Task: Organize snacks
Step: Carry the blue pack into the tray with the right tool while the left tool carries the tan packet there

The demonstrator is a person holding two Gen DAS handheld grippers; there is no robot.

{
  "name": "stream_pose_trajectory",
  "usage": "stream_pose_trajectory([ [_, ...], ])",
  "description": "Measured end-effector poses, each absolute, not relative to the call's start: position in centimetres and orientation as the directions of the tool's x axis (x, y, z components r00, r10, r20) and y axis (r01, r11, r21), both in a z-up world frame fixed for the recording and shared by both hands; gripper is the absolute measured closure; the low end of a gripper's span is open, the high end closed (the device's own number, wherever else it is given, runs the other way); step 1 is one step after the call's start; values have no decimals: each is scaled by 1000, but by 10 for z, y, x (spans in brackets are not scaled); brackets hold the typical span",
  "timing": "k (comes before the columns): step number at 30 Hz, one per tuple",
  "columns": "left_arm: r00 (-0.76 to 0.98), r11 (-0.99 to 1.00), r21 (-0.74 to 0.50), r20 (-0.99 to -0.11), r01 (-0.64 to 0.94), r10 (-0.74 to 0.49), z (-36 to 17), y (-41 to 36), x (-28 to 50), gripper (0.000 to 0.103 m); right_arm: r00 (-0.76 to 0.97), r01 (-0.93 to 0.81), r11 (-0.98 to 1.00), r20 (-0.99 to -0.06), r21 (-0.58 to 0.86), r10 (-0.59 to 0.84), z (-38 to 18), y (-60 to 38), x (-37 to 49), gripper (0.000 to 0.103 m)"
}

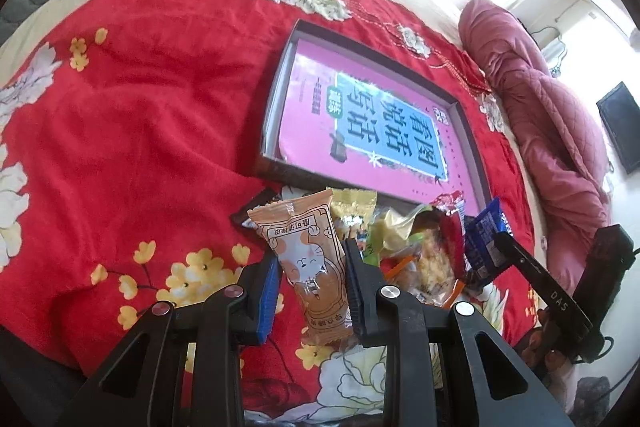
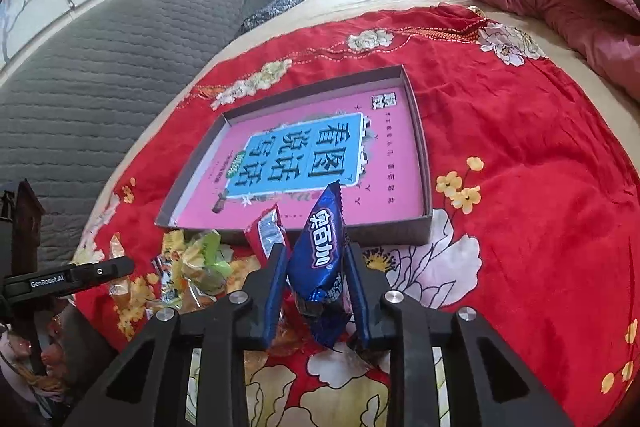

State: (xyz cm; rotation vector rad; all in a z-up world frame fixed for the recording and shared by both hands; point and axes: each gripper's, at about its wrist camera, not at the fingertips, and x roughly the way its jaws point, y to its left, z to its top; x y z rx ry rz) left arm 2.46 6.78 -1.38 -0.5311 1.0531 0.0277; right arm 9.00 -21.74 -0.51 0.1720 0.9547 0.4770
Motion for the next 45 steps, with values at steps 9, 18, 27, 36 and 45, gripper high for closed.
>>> stream_pose_trajectory([
  [9, 529, 880, -400, -820, -257, -218, -1, 66, 33, 73, 512, -313, 872, -707, 376, 488, 4, -223, 92, 76],
  [18, 524, 880, -405, -820, -249, -229, -1, 61, 37, 73, 416, -264, 887, -785, 379, 459, -23, -223, 100, 75],
  [27, 516, 880, -408, -822, -242, -239, -4, 60, 45, 73, 362, -259, 891, -817, 374, 448, -40, -217, 103, 77],
  [36, 557, 884, -408, -800, -228, -225, 10, 63, 60, 73, 490, -311, 857, -704, 410, 514, 1, -223, 98, 77],
  [45, 570, 896, -387, -796, -218, -205, 11, 60, 90, 73, 540, -303, 860, -670, 411, 510, 7, -224, 128, 77],
])
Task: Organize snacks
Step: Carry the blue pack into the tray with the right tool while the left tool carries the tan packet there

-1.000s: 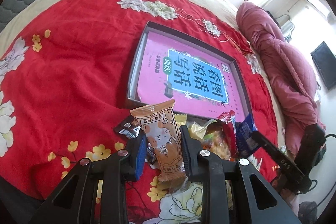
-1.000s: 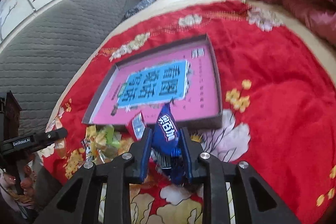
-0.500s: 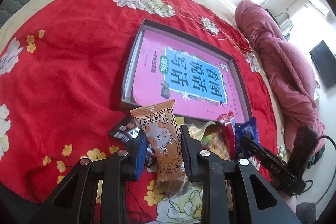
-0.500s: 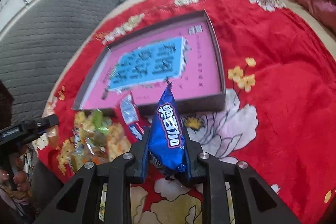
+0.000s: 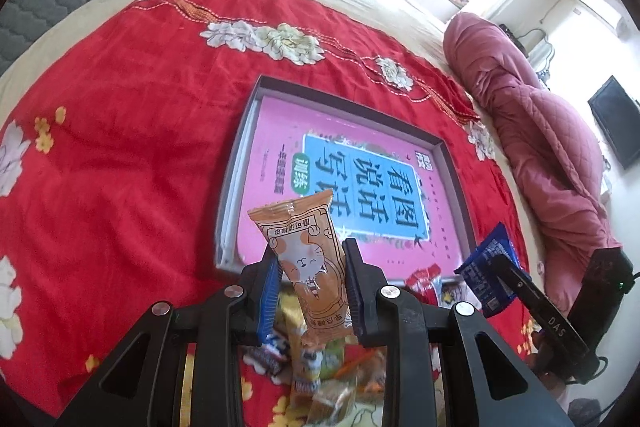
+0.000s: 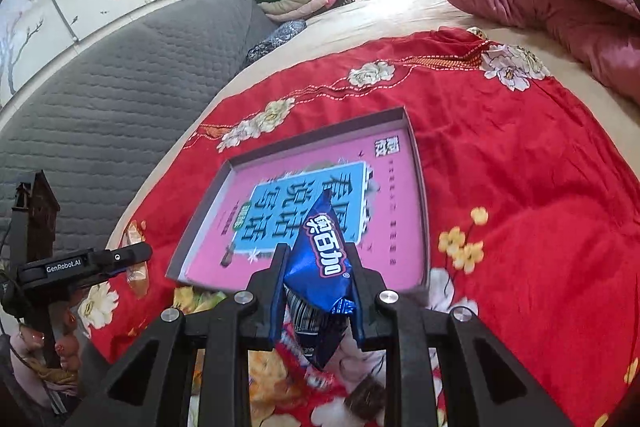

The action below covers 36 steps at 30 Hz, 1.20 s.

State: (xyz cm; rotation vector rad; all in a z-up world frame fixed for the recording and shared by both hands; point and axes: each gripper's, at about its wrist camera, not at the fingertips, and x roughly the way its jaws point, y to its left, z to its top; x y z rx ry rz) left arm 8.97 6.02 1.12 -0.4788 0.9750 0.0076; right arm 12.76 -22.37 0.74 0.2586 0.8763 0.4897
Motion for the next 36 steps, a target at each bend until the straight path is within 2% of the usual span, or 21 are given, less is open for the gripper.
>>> stream_pose_trajectory([
  [31, 467, 940, -271, -871, -205, -149, -43, 46, 151, 73, 494, -210, 864, -712, 459, 498, -45, -219, 178, 75],
  [36, 461, 945, -260, -876, -200, -144, -46, 44, 155, 73, 507, -222, 882, -723, 416, 469, -45, -216, 178, 74],
])
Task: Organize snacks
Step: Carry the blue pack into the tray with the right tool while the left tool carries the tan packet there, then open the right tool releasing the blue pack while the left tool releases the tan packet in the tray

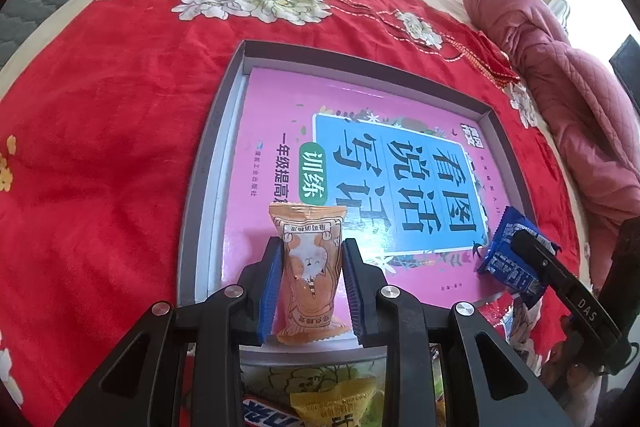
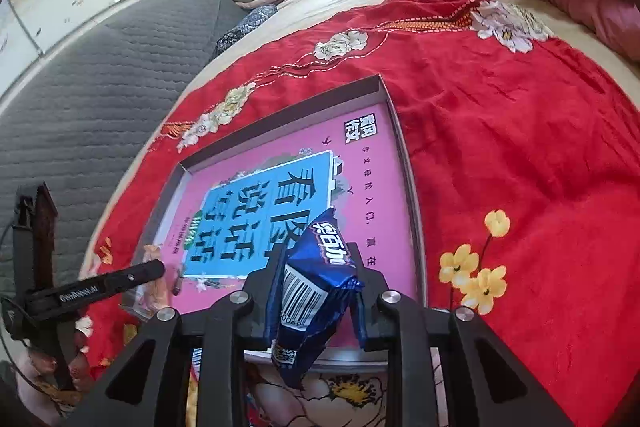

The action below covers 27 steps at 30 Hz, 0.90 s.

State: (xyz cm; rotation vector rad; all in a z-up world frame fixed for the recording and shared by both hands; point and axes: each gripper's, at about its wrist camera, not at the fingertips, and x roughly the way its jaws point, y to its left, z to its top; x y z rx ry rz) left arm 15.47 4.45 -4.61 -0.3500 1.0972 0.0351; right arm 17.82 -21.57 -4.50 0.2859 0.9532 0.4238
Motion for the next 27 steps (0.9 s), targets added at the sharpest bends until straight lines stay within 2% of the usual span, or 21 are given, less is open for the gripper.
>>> stream_pose_trajectory([
  [7, 461, 949, -240, -879, -207, -122, -50, 47, 159, 73, 538, -250, 914, -738, 321, 406, -42, -209, 180, 66],
  [10, 458, 947, -240, -881, -213, -120, -51, 48, 161, 73, 543, -244, 919, -742, 309, 394, -41, -210, 181, 59],
  [17, 468, 946, -250, -874, -207, -128, -45, 48, 158, 73, 550, -251, 920, -737, 302, 392, -36, -211, 182, 54],
  [19, 469, 945, -253, -873, -209, -130, -44, 48, 158, 73, 554, -250, 922, -738, 295, 386, -34, -212, 181, 49],
  [27, 478, 940, -270, -867, -209, -143, -38, 50, 152, 73, 560, -243, 917, -726, 317, 399, -27, -219, 182, 49],
])
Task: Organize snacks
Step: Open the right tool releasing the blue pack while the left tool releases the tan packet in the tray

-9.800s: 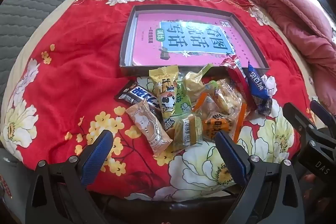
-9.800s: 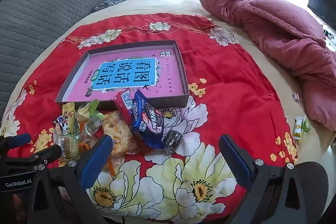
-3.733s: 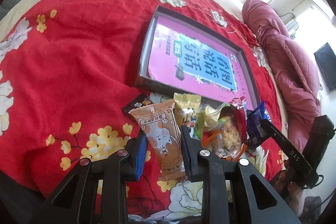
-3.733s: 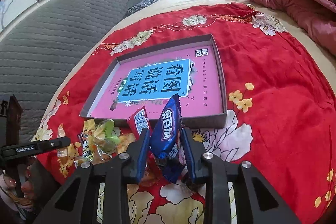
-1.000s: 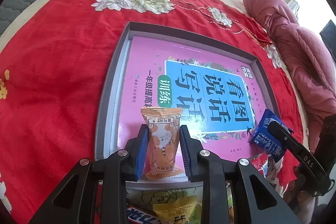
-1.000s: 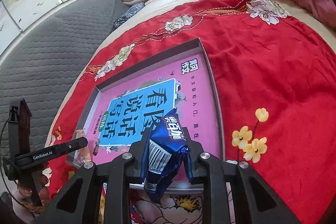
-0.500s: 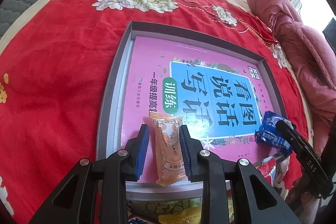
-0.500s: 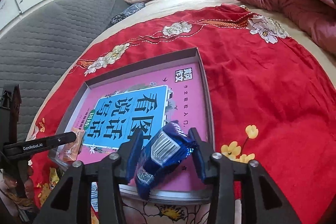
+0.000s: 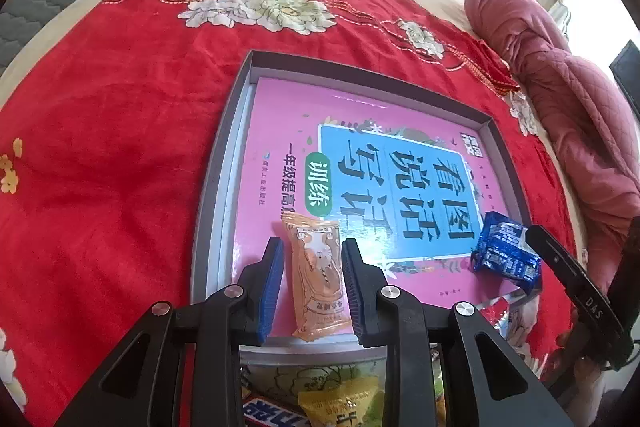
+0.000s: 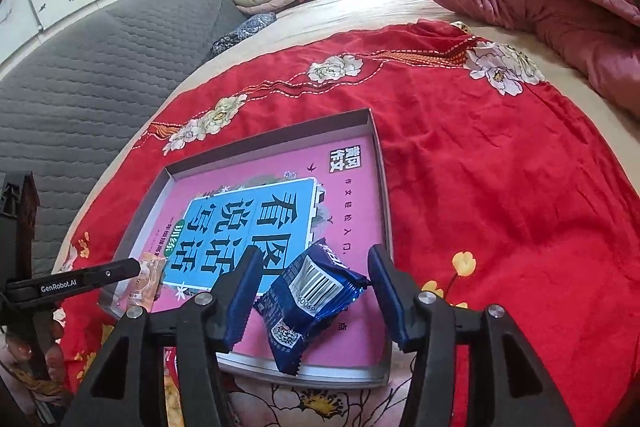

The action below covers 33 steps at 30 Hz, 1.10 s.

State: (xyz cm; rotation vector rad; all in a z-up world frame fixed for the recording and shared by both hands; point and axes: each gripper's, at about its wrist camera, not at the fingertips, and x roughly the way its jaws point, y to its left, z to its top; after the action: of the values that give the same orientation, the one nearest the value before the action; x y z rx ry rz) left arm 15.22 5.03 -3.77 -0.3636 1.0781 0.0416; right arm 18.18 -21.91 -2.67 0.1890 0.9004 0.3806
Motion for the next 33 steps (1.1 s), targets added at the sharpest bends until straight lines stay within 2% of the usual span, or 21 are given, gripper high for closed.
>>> stream_pose_trajectory([
  [4, 483, 941, -271, -864, -202, -145, -33, 49, 150, 72, 562, -243, 910, -716, 335, 414, -24, -222, 182, 49],
  [6, 483, 940, -273, -863, -203, -146, -32, 49, 149, 66, 562, -246, 910, -716, 333, 414, -23, -222, 182, 49],
  [11, 489, 937, -287, -858, -200, -158, -27, 49, 144, 63, 555, -252, 904, -713, 346, 428, -19, -223, 181, 48],
  [15, 501, 936, -293, -850, -195, -161, -20, 49, 140, 57, 561, -268, 896, -699, 353, 443, -13, -223, 178, 41],
  [20, 513, 935, -295, -844, -198, -158, -11, 50, 133, 51, 564, -292, 893, -692, 343, 450, -8, -219, 173, 40],
  [24, 513, 931, -307, -841, -199, -168, -7, 52, 127, 51, 563, -315, 893, -693, 322, 449, -4, -218, 165, 38],
  [28, 517, 933, -301, -841, -197, -162, -2, 54, 119, 50, 570, -340, 889, -685, 306, 453, 2, -218, 155, 31],
  [33, 517, 935, -295, -841, -196, -157, 2, 57, 107, 50, 566, -347, 890, -690, 296, 451, 5, -219, 145, 29],
])
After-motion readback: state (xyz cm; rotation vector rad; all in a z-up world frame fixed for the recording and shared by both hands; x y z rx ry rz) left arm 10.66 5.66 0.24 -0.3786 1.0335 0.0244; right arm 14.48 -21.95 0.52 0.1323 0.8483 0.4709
